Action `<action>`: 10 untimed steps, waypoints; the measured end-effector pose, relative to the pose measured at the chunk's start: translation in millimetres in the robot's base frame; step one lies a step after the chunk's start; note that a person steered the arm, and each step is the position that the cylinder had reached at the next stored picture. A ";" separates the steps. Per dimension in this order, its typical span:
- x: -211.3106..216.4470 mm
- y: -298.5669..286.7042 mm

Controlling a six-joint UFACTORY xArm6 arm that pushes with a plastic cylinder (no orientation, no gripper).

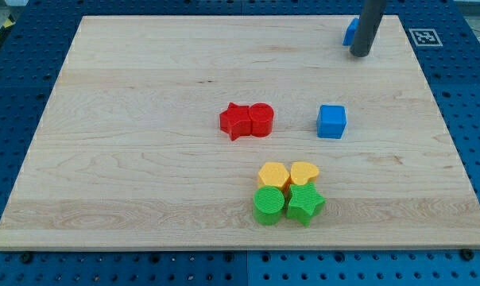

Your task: Push the blue cube towards the blue triangle

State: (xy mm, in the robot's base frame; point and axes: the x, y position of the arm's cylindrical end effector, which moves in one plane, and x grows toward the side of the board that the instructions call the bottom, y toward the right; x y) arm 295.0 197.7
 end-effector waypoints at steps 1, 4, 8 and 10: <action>0.0 -26.0; 103.7 -106.7; 184.2 -57.3; 178.4 -40.8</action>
State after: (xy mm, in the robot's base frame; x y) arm 473.5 156.9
